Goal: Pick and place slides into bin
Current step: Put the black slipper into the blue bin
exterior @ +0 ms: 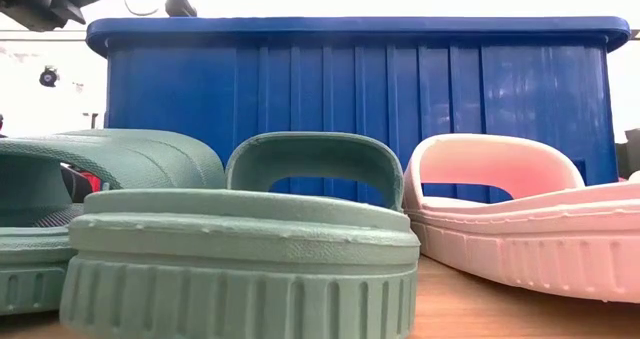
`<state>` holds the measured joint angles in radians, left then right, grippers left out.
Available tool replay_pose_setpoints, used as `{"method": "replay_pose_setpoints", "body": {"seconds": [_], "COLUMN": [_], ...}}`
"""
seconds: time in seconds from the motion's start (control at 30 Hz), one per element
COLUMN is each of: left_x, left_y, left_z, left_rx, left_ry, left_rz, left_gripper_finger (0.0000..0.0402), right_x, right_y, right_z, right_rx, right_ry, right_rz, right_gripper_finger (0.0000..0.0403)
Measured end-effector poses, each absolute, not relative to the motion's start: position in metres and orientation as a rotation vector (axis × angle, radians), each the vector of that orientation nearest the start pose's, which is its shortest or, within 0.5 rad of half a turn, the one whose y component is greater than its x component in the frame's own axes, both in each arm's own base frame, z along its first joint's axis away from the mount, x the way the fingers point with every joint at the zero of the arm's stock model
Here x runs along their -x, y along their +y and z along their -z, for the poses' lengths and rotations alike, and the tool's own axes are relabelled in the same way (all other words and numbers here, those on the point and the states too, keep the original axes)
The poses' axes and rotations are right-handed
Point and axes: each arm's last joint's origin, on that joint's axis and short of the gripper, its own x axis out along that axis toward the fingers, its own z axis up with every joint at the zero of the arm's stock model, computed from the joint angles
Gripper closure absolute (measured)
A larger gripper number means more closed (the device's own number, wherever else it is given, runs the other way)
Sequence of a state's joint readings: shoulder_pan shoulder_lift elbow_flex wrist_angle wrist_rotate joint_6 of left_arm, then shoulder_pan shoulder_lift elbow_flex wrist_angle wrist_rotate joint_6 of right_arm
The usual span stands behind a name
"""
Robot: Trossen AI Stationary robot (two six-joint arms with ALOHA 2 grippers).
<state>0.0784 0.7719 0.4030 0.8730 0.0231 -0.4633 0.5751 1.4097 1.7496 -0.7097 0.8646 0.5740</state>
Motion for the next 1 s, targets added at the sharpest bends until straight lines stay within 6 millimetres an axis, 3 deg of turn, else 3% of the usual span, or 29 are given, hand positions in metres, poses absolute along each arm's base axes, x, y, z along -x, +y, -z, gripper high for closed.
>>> {"method": "replay_pose_setpoints", "body": {"seconds": [0.3,0.7,1.0], "left_x": [-0.165,-0.165,-0.164], "left_y": [0.012,0.012,0.012], "left_z": [-0.302,-0.302,-0.303], "left_rx": [0.428,0.428,0.429], "left_ry": [-0.506,-0.507,-0.514], "left_rz": [0.064,0.063,0.062], "left_gripper_finger": [0.0233,0.0233,0.0233], "right_x": [-0.242,-0.252,-0.241], "right_y": [0.101,0.047,0.001], "right_z": [-0.455,-0.446,-0.442], "right_rx": [-0.161,0.034,0.083], "right_ry": [0.338,0.503,0.671], "right_rz": [0.481,0.633,0.686], "right_gripper_finger": [0.0394,0.0394,0.0394]}}
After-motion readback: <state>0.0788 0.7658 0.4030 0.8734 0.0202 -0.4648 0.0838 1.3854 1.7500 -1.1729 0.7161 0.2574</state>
